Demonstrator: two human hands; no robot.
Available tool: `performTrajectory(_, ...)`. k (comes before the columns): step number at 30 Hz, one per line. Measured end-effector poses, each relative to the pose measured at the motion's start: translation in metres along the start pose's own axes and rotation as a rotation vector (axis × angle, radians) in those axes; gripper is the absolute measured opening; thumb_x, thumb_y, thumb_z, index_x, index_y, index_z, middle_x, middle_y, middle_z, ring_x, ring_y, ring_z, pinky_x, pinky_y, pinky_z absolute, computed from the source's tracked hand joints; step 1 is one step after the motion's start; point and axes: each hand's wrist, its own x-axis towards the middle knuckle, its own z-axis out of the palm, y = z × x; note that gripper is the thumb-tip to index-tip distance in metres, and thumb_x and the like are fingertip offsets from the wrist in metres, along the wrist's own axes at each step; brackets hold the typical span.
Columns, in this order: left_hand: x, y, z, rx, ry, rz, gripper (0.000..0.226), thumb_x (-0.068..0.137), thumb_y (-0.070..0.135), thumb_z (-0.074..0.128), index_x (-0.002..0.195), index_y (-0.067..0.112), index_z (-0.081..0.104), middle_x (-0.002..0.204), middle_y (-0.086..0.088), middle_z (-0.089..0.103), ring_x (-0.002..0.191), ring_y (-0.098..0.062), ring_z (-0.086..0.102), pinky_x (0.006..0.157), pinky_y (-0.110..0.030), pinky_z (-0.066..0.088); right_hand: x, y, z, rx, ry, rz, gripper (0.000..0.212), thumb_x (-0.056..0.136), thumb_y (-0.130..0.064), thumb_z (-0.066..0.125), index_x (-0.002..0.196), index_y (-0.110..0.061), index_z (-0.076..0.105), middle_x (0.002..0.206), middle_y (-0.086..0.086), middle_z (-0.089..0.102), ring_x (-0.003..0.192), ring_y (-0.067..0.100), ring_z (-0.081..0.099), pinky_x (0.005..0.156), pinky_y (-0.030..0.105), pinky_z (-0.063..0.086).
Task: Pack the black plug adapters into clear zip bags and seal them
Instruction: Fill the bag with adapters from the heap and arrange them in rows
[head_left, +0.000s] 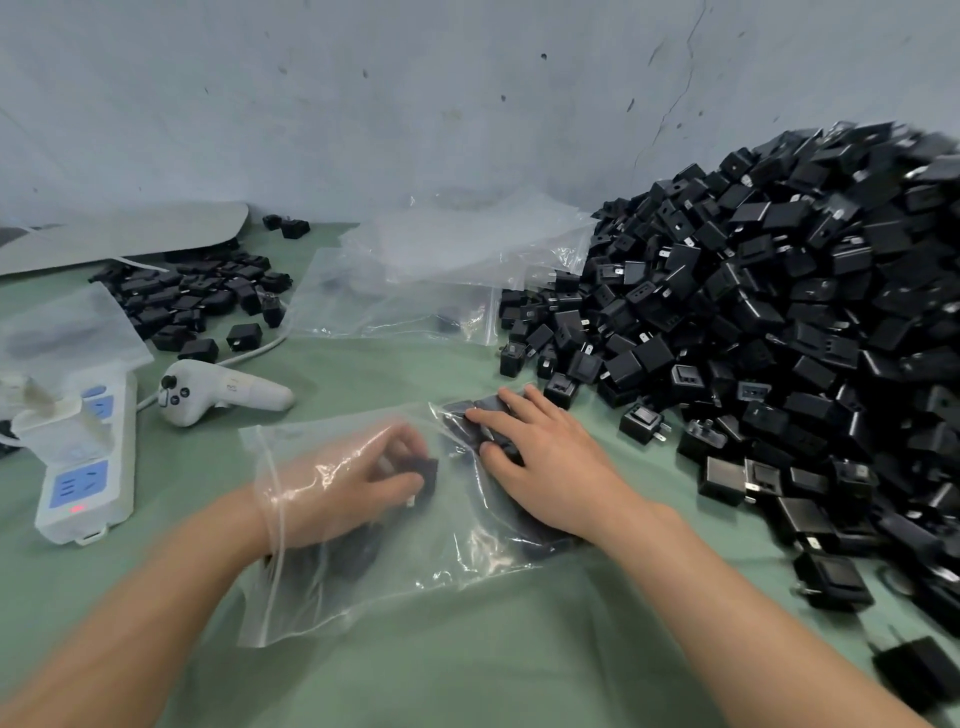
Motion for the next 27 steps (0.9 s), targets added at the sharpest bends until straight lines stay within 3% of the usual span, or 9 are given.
performTrajectory(4, 0.01, -0.006, 0.019, -0.244, 0.076, 0.129, 0.032, 0.082, 0.045, 0.047, 0.109, 0.054, 0.061, 0.105, 0.022, 0.069, 0.101, -0.006, 0.065, 0.095, -0.022, 0.047, 0.001, 0.002, 0.001, 0.002, 0.006, -0.005, 0.048, 0.101, -0.046, 0.035, 0.149, -0.048, 0.035, 0.165, -0.007, 0.021, 0.154, 0.017, 0.007, 0.124, 0.039, 0.009)
performTrajectory(7, 0.013, -0.022, 0.021, -0.289, -0.008, 0.0, 0.034, 0.07, 0.079, 0.058, 0.103, 0.075, 0.053, 0.107, 0.039, 0.063, 0.109, 0.006, 0.06, 0.096, -0.007, 0.04, 0.001, 0.003, 0.001, 0.007, -0.001, -0.003, 0.047, 0.102, -0.046, 0.035, 0.149, -0.048, 0.035, 0.165, -0.007, 0.02, 0.154, 0.017, 0.006, 0.124, 0.039, 0.008)
performTrajectory(9, 0.015, -0.031, 0.022, -0.256, -0.12, -0.072, 0.055, 0.063, 0.088, 0.061, 0.113, 0.068, 0.053, 0.113, 0.029, 0.066, 0.116, -0.002, 0.06, 0.107, -0.029, 0.042, 0.001, 0.002, 0.001, 0.01, -0.002, -0.001, 0.047, 0.102, -0.047, 0.035, 0.149, -0.048, 0.035, 0.165, -0.007, 0.02, 0.154, 0.017, 0.006, 0.123, 0.038, 0.008)
performTrajectory(12, 0.014, -0.02, 0.023, -0.299, -0.132, 0.007, 0.04, 0.078, 0.06, 0.067, 0.111, 0.038, 0.063, 0.106, 0.01, 0.07, 0.104, -0.016, 0.066, 0.098, -0.045, 0.049, 0.001, 0.003, -0.001, 0.011, -0.004, 0.0, 0.047, 0.102, -0.046, 0.035, 0.149, -0.048, 0.035, 0.166, -0.007, 0.02, 0.154, 0.017, 0.006, 0.124, 0.038, 0.009)
performTrajectory(14, 0.014, -0.012, 0.025, -0.307, -0.068, 0.045, 0.019, 0.084, 0.03, 0.071, 0.1, 0.03, 0.061, 0.093, 0.016, 0.069, 0.088, -0.005, 0.066, 0.089, -0.037, 0.052, 0.0, 0.003, -0.001, 0.006, -0.007, -0.001, 0.047, 0.102, -0.046, 0.035, 0.149, -0.048, 0.034, 0.166, -0.007, 0.019, 0.154, 0.016, 0.005, 0.123, 0.038, 0.008)
performTrajectory(16, 0.013, -0.009, 0.023, -0.189, 0.05, 0.078, 0.027, 0.085, 0.015, 0.074, 0.089, 0.032, 0.054, 0.08, 0.023, 0.064, 0.07, 0.001, 0.06, 0.073, -0.021, 0.046, 0.0, 0.003, -0.001, 0.001, -0.007, -0.004, 0.047, 0.102, -0.046, 0.035, 0.149, -0.048, 0.034, 0.166, -0.008, 0.019, 0.154, 0.016, 0.005, 0.123, 0.038, 0.008)
performTrajectory(20, 0.006, 0.003, 0.014, 0.18, 0.262, 0.162, 0.024, 0.088, 0.032, 0.069, 0.081, 0.032, 0.046, 0.062, 0.011, 0.049, 0.06, 0.001, 0.05, 0.059, -0.013, 0.037, 0.0, 0.003, -0.002, 0.006, -0.007, -0.005, 0.047, 0.102, -0.046, 0.035, 0.15, -0.048, 0.033, 0.165, -0.009, 0.019, 0.154, 0.015, 0.005, 0.122, 0.037, 0.008)
performTrajectory(24, 0.003, -0.002, 0.011, 0.193, 0.14, 0.158, 0.022, 0.092, 0.039, 0.061, 0.081, 0.039, 0.042, 0.058, 0.01, 0.056, 0.054, -0.005, 0.048, 0.059, -0.015, 0.036, 0.0, 0.003, -0.001, 0.009, -0.004, -0.005, 0.047, 0.102, -0.046, 0.035, 0.149, -0.048, 0.034, 0.165, -0.009, 0.019, 0.154, 0.014, 0.005, 0.122, 0.036, 0.007)
performTrajectory(27, -0.001, -0.005, 0.01, 0.113, 0.072, 0.109, 0.025, 0.088, 0.031, 0.068, 0.087, 0.042, 0.046, 0.066, 0.01, 0.064, 0.059, -0.008, 0.053, 0.061, -0.014, 0.04, 0.0, 0.002, -0.001, 0.008, -0.008, -0.001, 0.047, 0.102, -0.047, 0.035, 0.15, -0.048, 0.033, 0.165, -0.01, 0.019, 0.154, 0.013, 0.004, 0.122, 0.036, 0.007)
